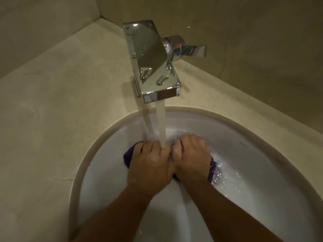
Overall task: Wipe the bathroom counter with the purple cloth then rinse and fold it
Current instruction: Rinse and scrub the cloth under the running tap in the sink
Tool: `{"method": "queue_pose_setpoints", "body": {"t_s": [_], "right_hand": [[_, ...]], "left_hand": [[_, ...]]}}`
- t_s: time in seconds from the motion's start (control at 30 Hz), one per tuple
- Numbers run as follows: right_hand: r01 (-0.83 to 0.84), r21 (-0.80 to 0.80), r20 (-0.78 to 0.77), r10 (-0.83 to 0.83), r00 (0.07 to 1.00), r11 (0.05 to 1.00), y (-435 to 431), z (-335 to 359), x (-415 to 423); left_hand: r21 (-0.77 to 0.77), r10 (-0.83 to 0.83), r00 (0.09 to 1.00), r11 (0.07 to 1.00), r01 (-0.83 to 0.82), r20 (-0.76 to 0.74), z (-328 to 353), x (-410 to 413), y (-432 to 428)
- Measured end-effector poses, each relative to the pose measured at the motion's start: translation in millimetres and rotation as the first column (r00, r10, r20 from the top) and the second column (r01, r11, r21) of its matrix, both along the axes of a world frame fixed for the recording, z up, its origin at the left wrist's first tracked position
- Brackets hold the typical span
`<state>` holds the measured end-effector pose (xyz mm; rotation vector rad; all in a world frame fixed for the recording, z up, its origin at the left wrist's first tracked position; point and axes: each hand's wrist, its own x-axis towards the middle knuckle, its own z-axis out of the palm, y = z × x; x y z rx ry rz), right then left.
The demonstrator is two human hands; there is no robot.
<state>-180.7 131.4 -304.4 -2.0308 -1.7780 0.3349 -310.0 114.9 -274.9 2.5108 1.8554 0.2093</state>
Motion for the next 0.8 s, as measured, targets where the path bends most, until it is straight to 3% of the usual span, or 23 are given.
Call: {"method": "queue_pose_setpoints", "body": {"t_s": [0.17,0.37,0.57,0.8], "right_hand": [[-0.017,0.004,-0.007,0.017,1.000,1.000,5.8,0.8,2.5],[-0.017,0.042,-0.119,0.022,0.993,0.999,4.7,-0.9,6.8],[-0.004,0.075,-0.067,0.009,0.998,0.997,3.2,-3.8,6.7],[0.001,0.103,-0.073,0.007,0.997,0.995,2.2,0.0,5.5]], "left_hand": [[-0.131,0.007,0.998,0.991,-0.015,-0.061,8.1,7.3,8.8],[-0.127,-0.078,0.996,0.989,0.071,-0.044,8.9,7.4,18.3],[-0.023,-0.105,0.994,0.994,0.105,-0.006,1.0,7.1,15.8],[-0.059,-0.099,0.993,0.993,0.103,0.058,-6.7,5.7,14.4]]}}
